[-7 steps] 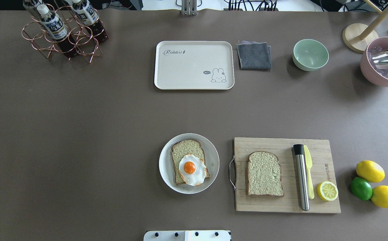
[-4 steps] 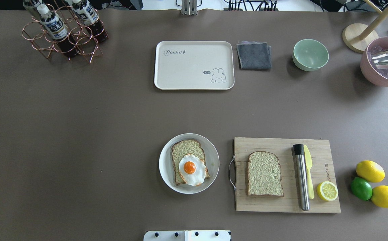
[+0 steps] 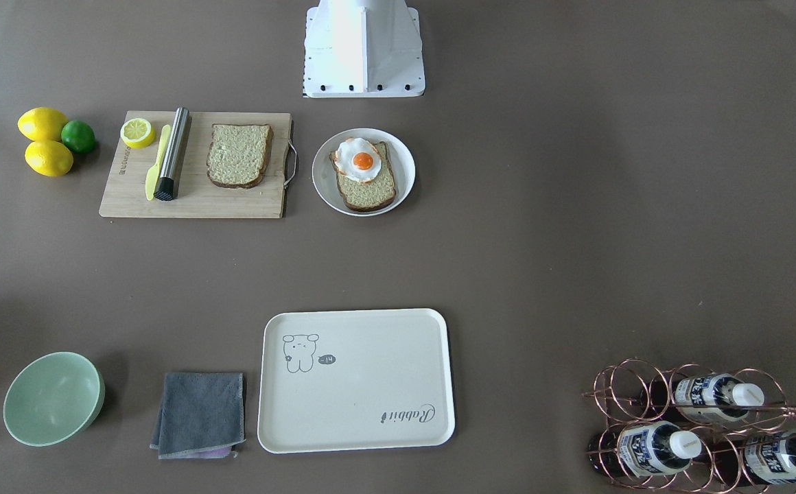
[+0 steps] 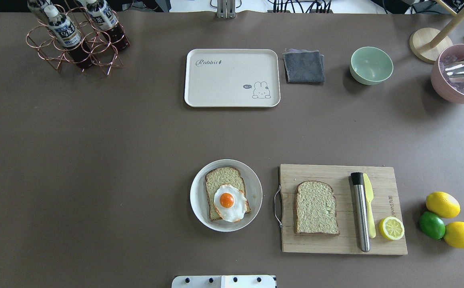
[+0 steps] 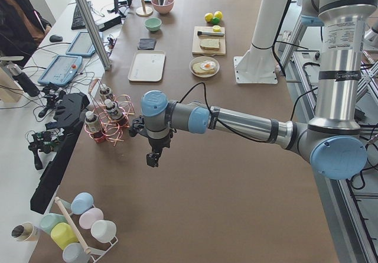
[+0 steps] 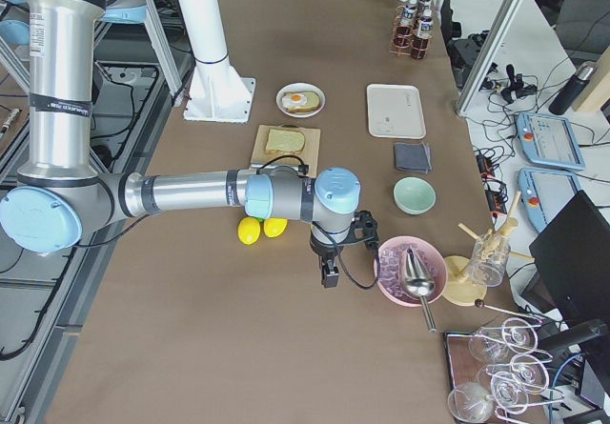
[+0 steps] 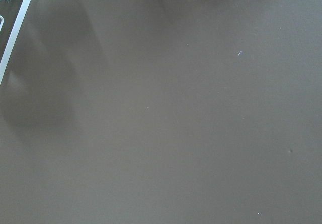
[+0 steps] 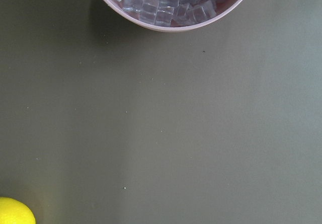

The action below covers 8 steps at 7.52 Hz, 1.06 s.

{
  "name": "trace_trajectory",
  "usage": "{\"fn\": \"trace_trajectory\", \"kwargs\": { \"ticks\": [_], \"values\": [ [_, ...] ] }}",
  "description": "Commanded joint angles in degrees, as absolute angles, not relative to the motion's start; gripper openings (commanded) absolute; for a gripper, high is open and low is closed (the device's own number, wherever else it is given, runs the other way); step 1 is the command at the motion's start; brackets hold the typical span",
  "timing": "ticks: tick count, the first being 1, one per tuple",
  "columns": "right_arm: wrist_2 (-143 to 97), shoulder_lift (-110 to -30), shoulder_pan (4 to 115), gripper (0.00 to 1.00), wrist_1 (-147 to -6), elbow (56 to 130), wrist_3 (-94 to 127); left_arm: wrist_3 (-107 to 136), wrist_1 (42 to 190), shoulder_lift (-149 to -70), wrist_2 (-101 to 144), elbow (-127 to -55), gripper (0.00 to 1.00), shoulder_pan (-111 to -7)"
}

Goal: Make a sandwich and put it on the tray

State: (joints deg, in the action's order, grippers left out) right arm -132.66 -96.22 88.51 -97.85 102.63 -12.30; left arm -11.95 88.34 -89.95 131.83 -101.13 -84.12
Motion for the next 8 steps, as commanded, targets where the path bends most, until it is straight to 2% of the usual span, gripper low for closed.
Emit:
{"fn": "trace_trajectory", "kwargs": {
  "ticks": [1,3,8],
  "values": [
    [-132.8,-96.3,88.5,1.00,-97.9,102.4,-12.3,-12.0,88.3,-89.0,131.7,-100.5,0.98,-84.3],
    [-132.8,-96.3,88.5,1.00,-97.9,102.1,-12.3,-12.1,88.5,-86.1,131.9,-101.2,0.98,-84.6],
    [-133.1,-96.4,88.5,1.00,-97.8,102.3,-12.6,-12.0,88.3,-86.0,131.8,-100.5,0.98,-84.6]
  ]
}}
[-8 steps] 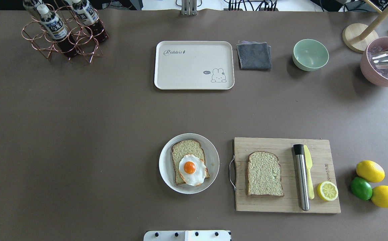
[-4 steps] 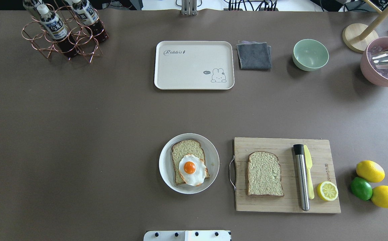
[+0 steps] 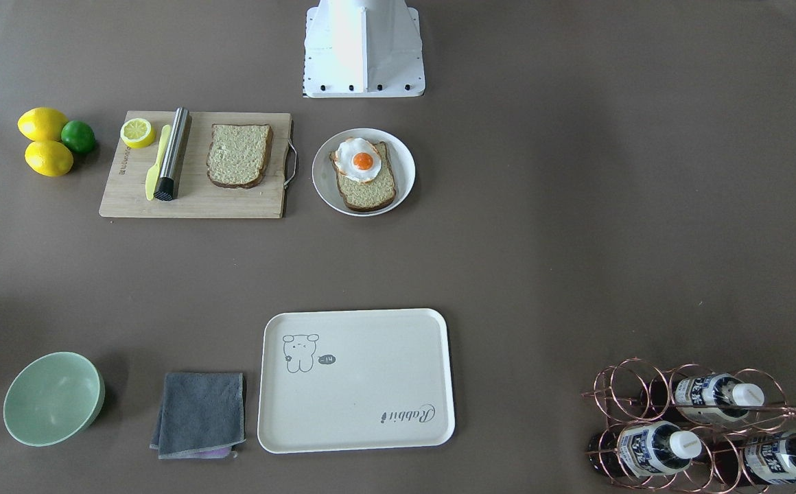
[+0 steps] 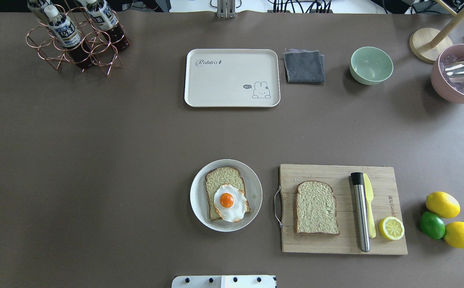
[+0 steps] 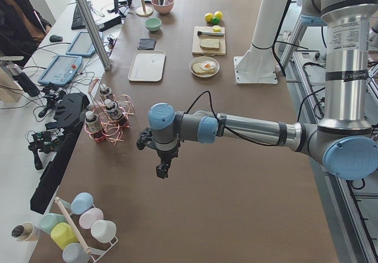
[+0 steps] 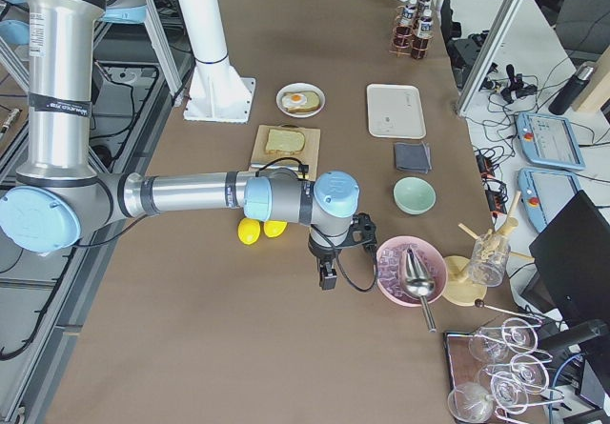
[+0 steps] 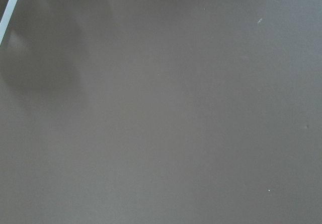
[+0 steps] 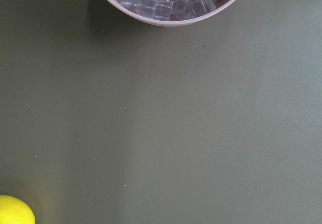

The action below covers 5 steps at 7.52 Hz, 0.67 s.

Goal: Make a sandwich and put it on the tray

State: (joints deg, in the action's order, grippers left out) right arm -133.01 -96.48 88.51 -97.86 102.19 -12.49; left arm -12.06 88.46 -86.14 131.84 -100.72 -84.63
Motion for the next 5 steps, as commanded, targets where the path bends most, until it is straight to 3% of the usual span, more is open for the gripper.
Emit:
{"fn": "trace_trajectory", "kwargs": {
  "ticks": [1,5],
  "values": [
    [-133.1,-96.4,88.5,1.00,-97.8,102.4,-12.6,-12.1,88.4,-86.0,131.8,-99.4,0.98,-84.6],
    [-133.0,-96.4,88.5,1.00,-97.8,102.6,-12.9,-12.0,88.5,-86.1,131.9,-99.1,0.98,-84.6]
  ]
}}
